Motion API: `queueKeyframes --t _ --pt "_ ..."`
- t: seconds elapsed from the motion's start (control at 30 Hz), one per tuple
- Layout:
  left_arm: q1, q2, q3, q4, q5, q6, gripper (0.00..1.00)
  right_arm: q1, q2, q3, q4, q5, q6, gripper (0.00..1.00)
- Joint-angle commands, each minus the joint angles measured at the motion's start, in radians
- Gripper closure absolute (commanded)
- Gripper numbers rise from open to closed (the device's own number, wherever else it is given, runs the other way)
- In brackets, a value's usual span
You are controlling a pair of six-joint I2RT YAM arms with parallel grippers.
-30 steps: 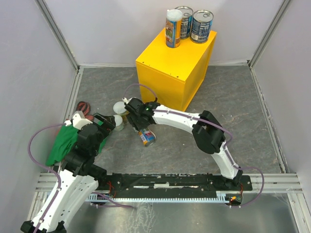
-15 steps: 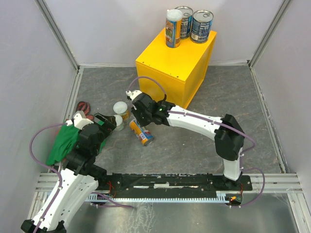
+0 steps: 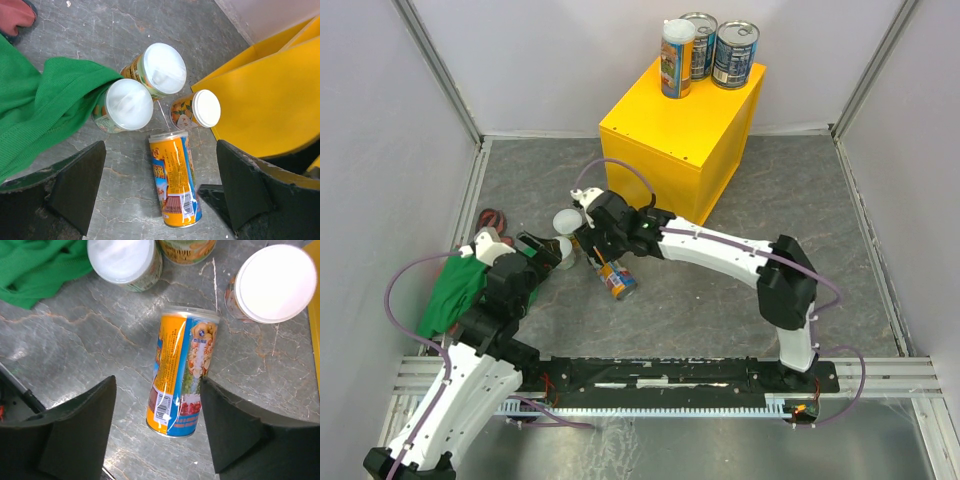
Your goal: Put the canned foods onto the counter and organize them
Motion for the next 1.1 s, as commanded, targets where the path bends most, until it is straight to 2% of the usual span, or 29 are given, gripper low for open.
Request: queueKeyframes --t 0.0,0.27,1.0,1.07 --pt "0.007 0.010 -0.004 0.059 -0.003 -0.037 0.04 0.010 0.083 0.108 -0.088 -0.018 -0.008 0.21" --pt "0.006 -0.002 0.001 0.038 -0.007 -0.035 0.04 0.012 0.216 0.270 -0.200 0.079 -0.042 0.00" --pt "0.006 0.014 0.010 0.027 -0.008 -0.033 0.04 0.001 0.411 0.395 -0.197 0.085 -0.085 0.00" --pt "0.007 0.015 0.008 0.026 -0.008 -0.035 0.04 -0.002 0.431 0.399 -0.201 0.085 -0.084 0.03"
